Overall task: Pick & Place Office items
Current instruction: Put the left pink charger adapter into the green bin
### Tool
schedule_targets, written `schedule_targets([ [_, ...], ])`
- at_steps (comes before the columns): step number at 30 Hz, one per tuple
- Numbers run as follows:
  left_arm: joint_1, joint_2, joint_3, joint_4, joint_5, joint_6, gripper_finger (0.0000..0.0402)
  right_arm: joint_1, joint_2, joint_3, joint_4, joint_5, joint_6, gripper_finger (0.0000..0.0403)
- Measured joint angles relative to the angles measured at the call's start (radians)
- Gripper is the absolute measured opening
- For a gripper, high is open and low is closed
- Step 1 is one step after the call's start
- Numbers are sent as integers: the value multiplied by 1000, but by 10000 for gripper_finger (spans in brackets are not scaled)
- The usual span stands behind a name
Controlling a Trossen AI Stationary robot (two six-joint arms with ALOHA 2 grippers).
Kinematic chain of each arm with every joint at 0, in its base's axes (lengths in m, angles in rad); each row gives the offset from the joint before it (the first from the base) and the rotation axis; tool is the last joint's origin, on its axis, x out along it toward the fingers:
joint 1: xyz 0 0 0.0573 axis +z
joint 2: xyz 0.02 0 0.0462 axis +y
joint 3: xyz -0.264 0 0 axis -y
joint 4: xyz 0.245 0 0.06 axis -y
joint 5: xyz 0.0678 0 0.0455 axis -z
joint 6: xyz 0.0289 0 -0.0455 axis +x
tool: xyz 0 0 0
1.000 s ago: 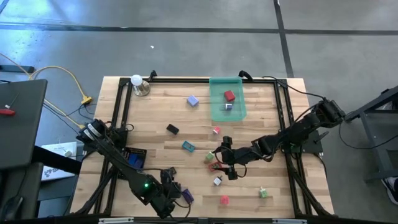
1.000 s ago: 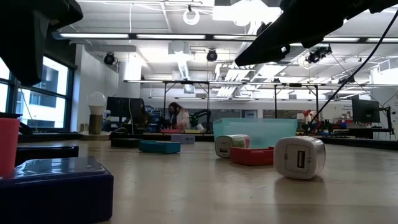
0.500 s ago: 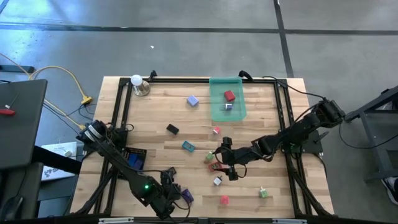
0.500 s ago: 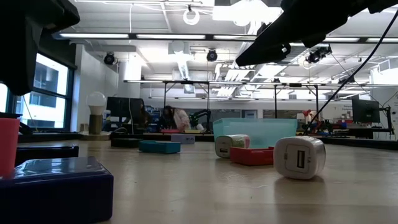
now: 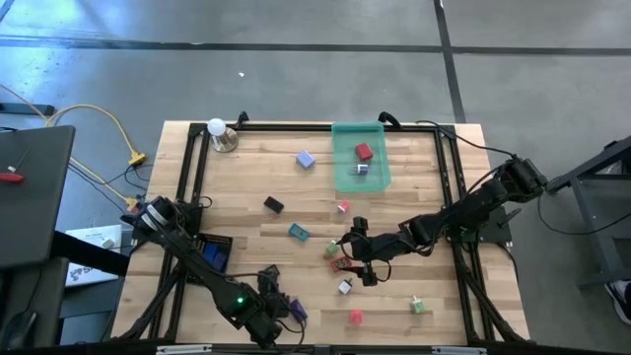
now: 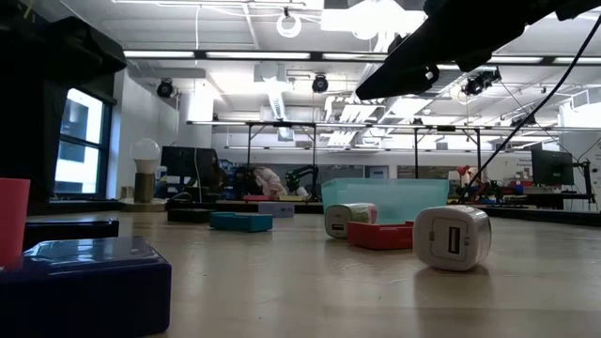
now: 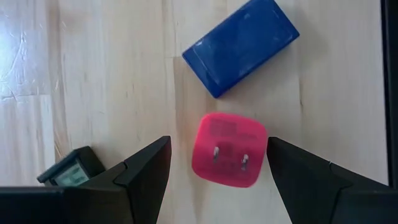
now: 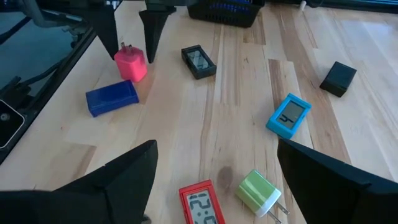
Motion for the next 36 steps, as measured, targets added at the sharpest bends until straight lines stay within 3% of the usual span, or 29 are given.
schedule_targets([
  [8, 0, 7, 0, 3, -2, -1, 237, 0, 0, 0, 1, 0, 0, 320],
  [18, 0, 29, 0, 34, 0, -4, 147, 0, 0, 0, 4, 0, 0, 320],
  [26, 0, 20, 2, 24, -6, -11, 147, 0, 0, 0, 3, -91, 17, 320],
  [30, 0, -49, 5, 33, -13, -49, 147, 0, 0, 0, 7, -121, 27, 320],
  [33, 0, -113, 5, 48, -67, -54, 147, 0, 0, 0, 35, -138, 27, 320],
  [36, 0, -171, 6, 68, -199, -61, 147, 0, 0, 0, 62, -182, 35, 320],
])
